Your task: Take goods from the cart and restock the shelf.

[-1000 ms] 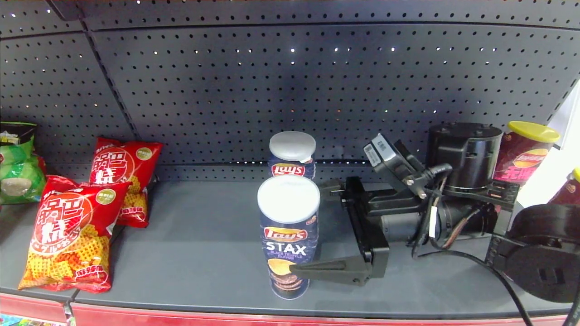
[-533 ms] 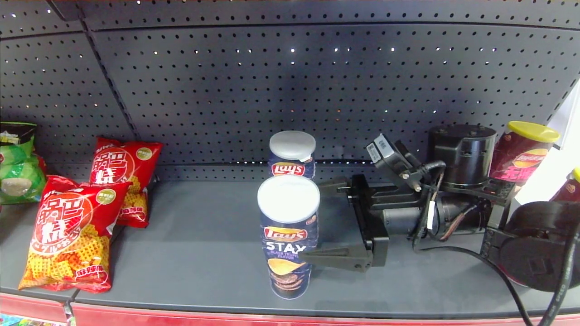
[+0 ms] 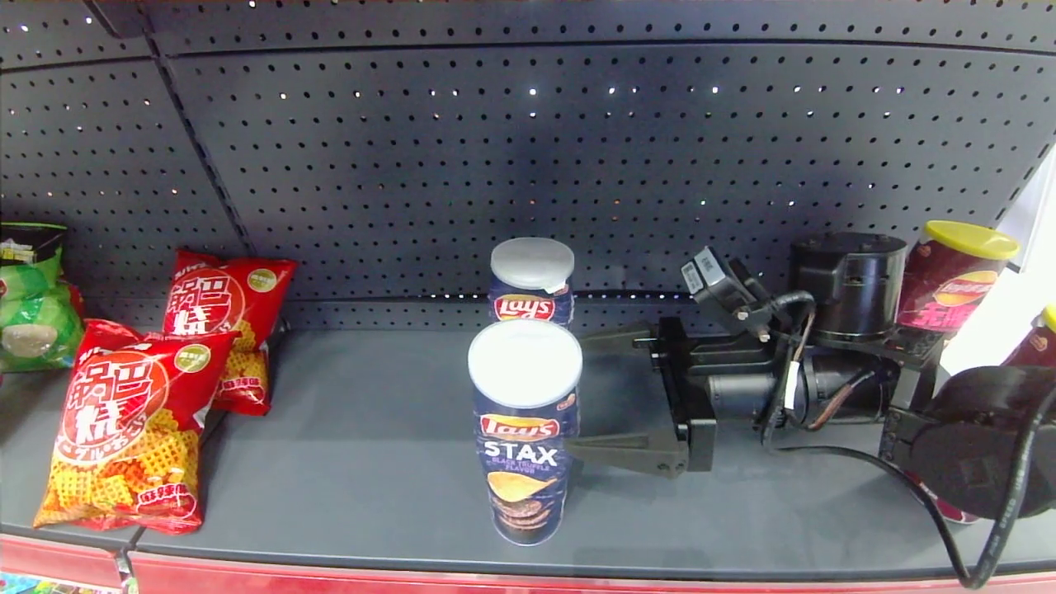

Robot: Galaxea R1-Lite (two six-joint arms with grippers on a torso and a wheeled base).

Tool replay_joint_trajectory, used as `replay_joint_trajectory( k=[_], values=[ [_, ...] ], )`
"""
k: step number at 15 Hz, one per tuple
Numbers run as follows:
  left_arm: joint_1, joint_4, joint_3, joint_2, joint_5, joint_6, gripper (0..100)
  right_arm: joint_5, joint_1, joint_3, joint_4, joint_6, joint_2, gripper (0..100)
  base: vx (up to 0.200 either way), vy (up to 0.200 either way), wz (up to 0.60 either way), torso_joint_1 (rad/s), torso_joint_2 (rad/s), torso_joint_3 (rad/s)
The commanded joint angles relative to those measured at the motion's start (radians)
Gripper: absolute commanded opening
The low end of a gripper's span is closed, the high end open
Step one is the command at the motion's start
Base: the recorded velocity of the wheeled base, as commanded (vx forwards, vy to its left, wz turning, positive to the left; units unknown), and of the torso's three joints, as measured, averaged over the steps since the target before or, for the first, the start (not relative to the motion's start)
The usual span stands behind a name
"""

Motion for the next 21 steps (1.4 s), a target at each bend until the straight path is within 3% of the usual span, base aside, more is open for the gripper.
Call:
replay_joint_trajectory(
  k=[1, 21],
  values=[
    [0.0, 0.0, 0.0, 0.001, 0.0, 0.0, 100, 0.0, -0.001, 0.002, 0.0, 0.0, 0.003, 100, 0.0, 0.0, 0.0, 0.0, 0.0, 0.0],
    [0.0, 0.0, 0.0, 0.001, 0.0, 0.0, 100, -0.01, -0.027, 0.048, -0.002, -0.009, -0.02, 100, 0.0, 0.0, 0.0, 0.0, 0.0, 0.0]
  ],
)
